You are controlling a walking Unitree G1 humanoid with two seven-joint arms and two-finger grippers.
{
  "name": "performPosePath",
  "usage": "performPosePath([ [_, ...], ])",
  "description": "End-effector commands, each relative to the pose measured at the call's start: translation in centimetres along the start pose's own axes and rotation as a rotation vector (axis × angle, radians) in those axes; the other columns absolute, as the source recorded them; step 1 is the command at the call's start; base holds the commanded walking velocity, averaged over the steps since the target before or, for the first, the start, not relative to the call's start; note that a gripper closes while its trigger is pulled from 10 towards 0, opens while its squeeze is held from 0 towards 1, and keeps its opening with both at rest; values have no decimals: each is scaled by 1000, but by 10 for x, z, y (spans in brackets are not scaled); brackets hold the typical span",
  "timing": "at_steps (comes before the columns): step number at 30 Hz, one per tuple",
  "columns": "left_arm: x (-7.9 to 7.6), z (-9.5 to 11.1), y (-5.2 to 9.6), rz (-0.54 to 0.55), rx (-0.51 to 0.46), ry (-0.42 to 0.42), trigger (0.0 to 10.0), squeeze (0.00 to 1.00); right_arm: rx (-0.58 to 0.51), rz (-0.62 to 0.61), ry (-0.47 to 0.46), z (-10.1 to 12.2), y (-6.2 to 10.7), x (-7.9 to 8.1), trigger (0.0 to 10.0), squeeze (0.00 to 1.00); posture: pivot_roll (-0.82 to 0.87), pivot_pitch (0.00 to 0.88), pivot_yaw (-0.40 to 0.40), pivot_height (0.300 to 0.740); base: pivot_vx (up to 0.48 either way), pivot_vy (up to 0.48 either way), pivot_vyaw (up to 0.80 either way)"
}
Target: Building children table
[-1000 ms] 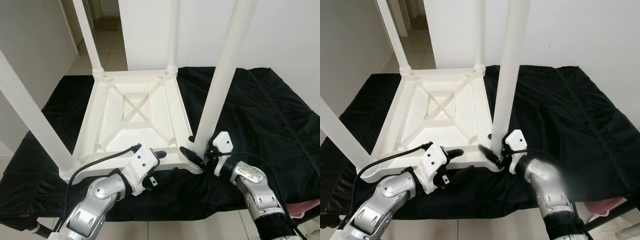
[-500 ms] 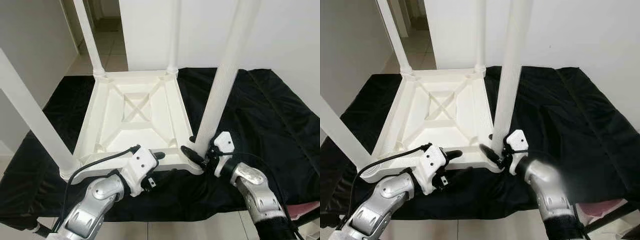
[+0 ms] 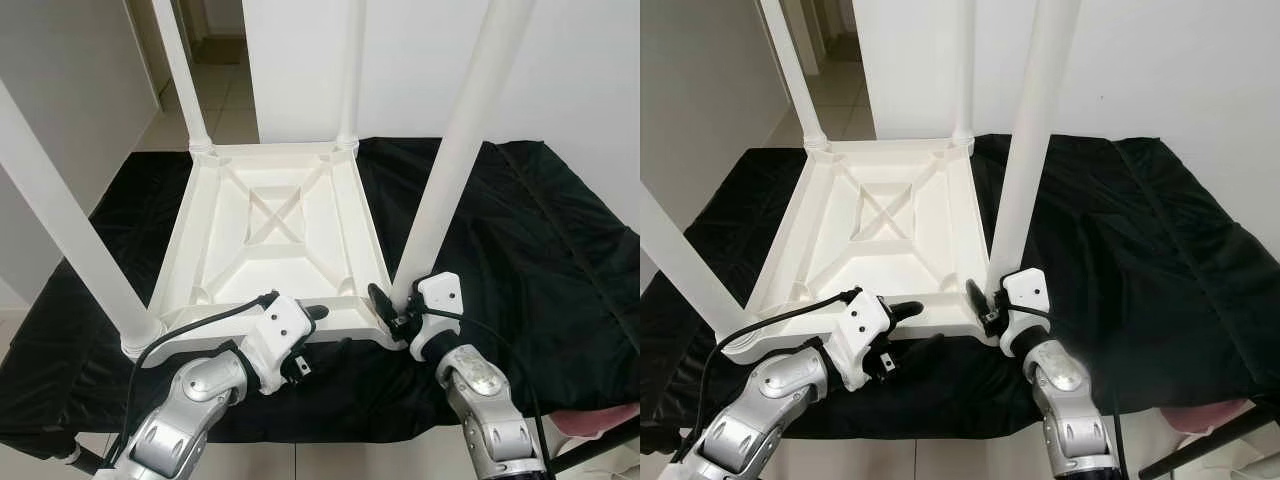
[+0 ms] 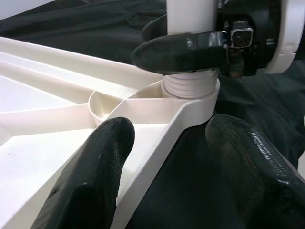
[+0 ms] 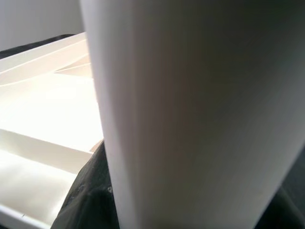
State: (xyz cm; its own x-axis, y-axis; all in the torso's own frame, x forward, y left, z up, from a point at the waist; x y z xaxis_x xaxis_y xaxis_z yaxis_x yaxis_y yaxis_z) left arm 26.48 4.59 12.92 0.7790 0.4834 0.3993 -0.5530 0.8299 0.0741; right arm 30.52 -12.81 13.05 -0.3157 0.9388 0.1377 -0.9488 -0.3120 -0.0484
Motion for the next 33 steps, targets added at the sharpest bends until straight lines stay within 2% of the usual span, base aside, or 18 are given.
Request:
performPosePath([
  [1,-1,1,0,-25,0,0,10000,0,52,-62,-3,-12,4,-7,10000,0,-76,21,52,740,0,0,0],
  [4,-1,2,-2,-30,-5,0,10000,0,38,-123,-29,-11,7,-2,10000,0,-86,31,58,740,0,0,0],
  [7,-1,2,-2,-31,-8,4,10000,0,34,-133,-41,-11,8,2,10000,0,-88,31,59,740,0,0,0],
  [8,-2,2,-2,-35,-8,5,10000,0,34,-133,-50,-10,9,3,10000,804,-88,31,59,740,0,0,0],
  [9,-3,2,-2,-39,-8,5,10000,0,32,-133,-50,-10,9,4,10000,1000,-92,28,65,740,0,0,0],
  [17,-3,2,-3,-48,-9,0,10000,0,15,-112,-48,-2,11,1,10000,1000,-92,26,66,740,0,0,0],
  [18,-2,2,-4,-48,-9,-2,10000,0,23,-87,-46,-1,11,1,10000,0,-90,28,64,740,0,0,0],
  [23,-1,2,-4,-48,-9,-11,10000,0,33,-19,-31,4,9,0,10000,0,-83,28,59,740,0,0,0],
  [29,5,6,-5,-57,-16,-26,10000,0,42,192,26,16,1,-3,10000,0,-88,28,65,740,0,0,0],
  [33,4,6,-5,-77,-15,-38,10000,0,53,241,41,18,-3,-8,10000,0,-89,25,72,740,0,0,0],
])
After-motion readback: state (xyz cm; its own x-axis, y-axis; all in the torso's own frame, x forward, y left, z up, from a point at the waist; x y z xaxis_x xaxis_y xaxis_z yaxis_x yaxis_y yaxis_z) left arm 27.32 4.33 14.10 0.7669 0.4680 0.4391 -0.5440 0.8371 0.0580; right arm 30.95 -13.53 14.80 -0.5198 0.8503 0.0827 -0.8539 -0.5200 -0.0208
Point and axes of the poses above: a point about 5 cm out from each wrist's last joint towards the gripper, its own y axis pointing back from the gripper into the wrist, its own z axis along the axis of the wrist's last joint, x = y × z, the point moved 4 cm from there along -y, pointing out of the wrist towards the gripper, and after that the axes turned 13 degrees about -y, right-handed, at the moved point
